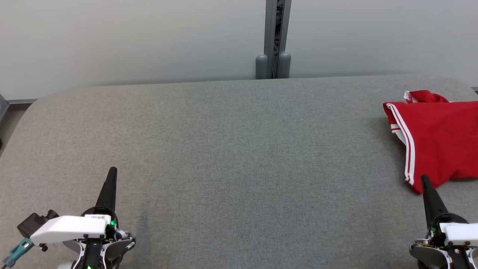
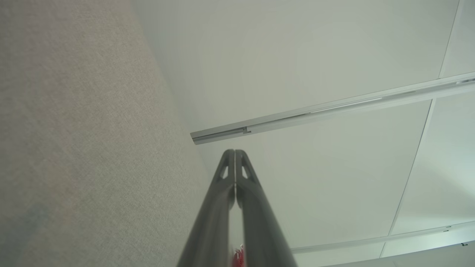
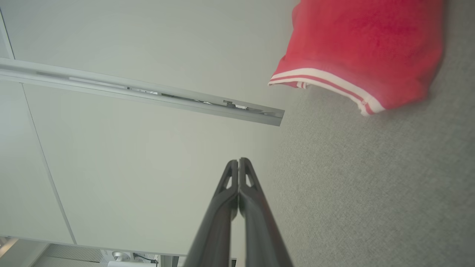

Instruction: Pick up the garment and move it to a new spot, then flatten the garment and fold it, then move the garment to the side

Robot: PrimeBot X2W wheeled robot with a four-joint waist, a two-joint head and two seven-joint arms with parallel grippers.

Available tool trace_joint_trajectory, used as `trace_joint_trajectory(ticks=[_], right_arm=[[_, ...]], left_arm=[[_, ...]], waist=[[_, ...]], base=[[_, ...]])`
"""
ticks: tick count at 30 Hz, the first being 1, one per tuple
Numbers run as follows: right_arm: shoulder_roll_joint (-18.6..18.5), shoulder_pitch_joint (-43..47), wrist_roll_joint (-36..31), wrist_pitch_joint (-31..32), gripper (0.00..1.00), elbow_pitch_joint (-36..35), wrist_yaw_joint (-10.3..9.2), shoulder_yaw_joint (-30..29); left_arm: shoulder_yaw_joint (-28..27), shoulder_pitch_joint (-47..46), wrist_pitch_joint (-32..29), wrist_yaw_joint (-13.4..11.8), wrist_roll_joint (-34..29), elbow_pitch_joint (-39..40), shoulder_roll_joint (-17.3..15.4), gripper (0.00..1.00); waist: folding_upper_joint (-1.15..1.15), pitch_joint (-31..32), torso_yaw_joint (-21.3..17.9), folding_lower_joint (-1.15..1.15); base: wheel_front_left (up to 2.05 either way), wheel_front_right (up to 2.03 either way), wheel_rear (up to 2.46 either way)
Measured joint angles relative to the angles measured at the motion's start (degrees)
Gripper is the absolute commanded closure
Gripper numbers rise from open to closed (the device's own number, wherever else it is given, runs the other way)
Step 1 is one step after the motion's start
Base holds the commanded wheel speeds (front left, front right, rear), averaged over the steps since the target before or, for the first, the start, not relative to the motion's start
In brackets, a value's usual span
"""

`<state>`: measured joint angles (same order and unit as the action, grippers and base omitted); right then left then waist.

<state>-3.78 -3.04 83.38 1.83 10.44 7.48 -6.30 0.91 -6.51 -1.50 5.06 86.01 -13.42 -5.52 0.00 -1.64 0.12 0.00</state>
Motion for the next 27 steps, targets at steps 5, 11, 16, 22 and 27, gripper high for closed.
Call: trace_joint_trajectory(ticks=[5, 11, 16, 22, 27], right_arm=[[-0.1, 0.1, 2.4, 0.4, 1.0, 0.0, 0.0, -0.1], [-0.2, 0.1, 5.0, 1.0, 1.0, 0.0, 0.0, -0.1], [-0.3, 0.1, 7.1, 1.2, 1.0, -0.1, 0.0, -0.2], [-0.5, 0.2, 9.7, 1.7, 1.0, -0.1, 0.0, -0.2], [-0.6, 0.3, 11.0, 1.8, 1.0, -0.1, 0.0, -0.2]], left_arm=[[-0.1, -0.5, -0.5, 0.3, 2.2, -0.2, -0.1, 1.0], [-0.3, -0.8, -1.1, 0.4, 4.5, -0.3, -0.2, 1.0], [-0.4, -0.9, -1.6, 0.4, 6.6, -0.5, -0.3, 1.0], [-0.6, -1.0, -2.1, 0.6, 9.0, -0.7, -0.4, 1.0], [-0.7, -1.1, -2.5, 0.7, 10.2, -0.8, -0.4, 1.0]], waist=[[0.0, 0.3, 0.0, 0.0], [0.0, 0.8, -0.1, 0.0], [0.0, 1.1, -0.1, 0.0], [0.0, 1.5, -0.1, 0.0], [0.0, 1.7, -0.1, 0.0]], base=[[0.0, 0.0, 0.0], [0.0, 0.0, 0.0], [0.0, 0.0, 0.0], [0.0, 0.0, 0.0], [0.0, 0.0, 0.0]])
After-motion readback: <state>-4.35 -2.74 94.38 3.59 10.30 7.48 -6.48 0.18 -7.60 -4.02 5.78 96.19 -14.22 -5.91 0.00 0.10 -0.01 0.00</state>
